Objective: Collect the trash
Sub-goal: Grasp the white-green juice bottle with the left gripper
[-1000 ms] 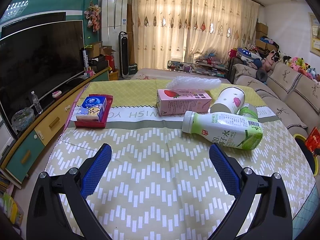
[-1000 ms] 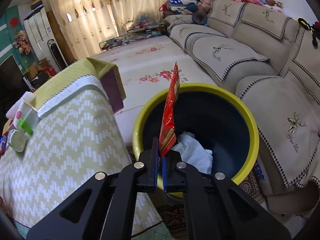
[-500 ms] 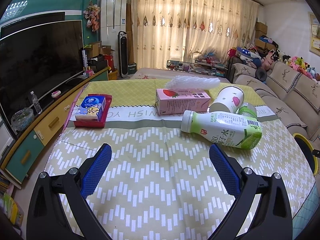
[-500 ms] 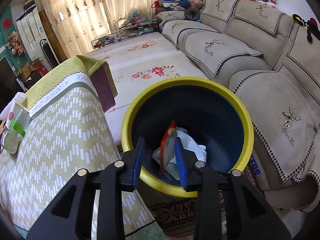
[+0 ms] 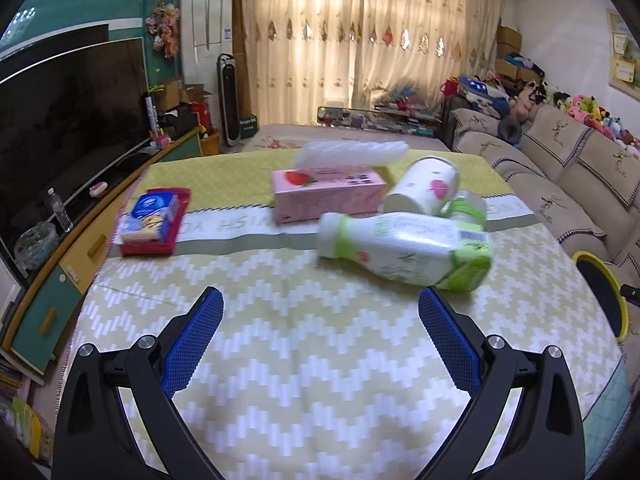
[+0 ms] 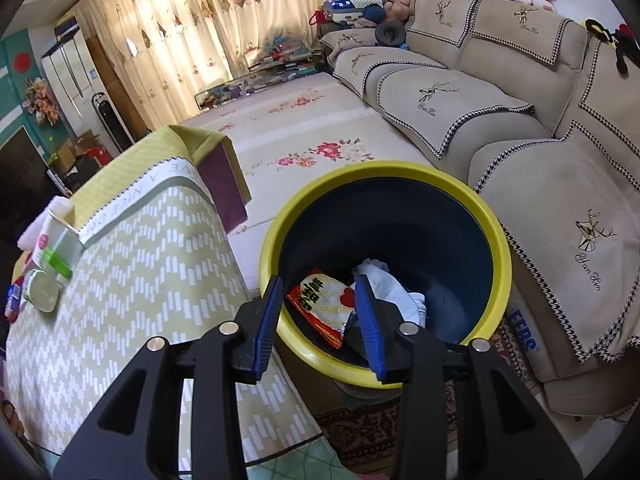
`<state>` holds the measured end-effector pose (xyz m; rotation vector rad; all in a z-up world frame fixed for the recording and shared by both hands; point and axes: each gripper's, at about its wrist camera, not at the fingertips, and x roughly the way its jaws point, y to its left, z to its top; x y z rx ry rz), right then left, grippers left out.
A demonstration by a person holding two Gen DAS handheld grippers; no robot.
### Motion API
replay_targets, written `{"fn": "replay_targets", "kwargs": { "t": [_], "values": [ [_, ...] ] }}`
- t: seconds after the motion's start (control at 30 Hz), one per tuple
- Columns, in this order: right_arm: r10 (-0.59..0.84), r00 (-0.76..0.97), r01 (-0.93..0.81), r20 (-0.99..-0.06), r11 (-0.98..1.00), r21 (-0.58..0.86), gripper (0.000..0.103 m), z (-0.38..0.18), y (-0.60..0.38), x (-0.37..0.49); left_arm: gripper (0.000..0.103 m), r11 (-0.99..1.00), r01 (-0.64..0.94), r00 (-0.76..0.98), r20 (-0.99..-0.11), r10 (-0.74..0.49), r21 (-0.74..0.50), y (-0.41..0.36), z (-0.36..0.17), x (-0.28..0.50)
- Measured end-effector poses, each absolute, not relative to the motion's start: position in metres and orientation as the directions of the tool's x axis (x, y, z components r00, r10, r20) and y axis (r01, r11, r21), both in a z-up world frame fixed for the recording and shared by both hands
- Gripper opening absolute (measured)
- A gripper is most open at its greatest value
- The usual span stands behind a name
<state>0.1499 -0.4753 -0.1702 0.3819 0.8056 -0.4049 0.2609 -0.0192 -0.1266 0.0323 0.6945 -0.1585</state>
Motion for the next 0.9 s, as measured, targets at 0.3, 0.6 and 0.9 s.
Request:
{"fn": "replay_targets", "kwargs": {
  "t": [0.3,0.6,0.9],
  "values": [
    [-0.147,0.662,0.454,-0.735,0.859,0.236,0.039,-0.168,-0.48,0.14,0.097,0.984,0.174,0.731,-0.675,-0.097,0.048,-0.106,-0.128,0.289],
    [-0.093,0.677,0.414,-0.73,0.868,0.274,0.04,-0.172,-0.478,0.142,0.097,0.991,0.121,0.718,-0.695,-0.048,0.056,-0.129,-0.137,0.303],
    [-0.067,0.689,0.393,-0.721,0.871,0.295,0.043,-0.17,-0.473,0.143,0.097,0.987,0.092,0.723,-0.691,0.024,0.13,-0.133,-0.142,0.309]
  ]
}}
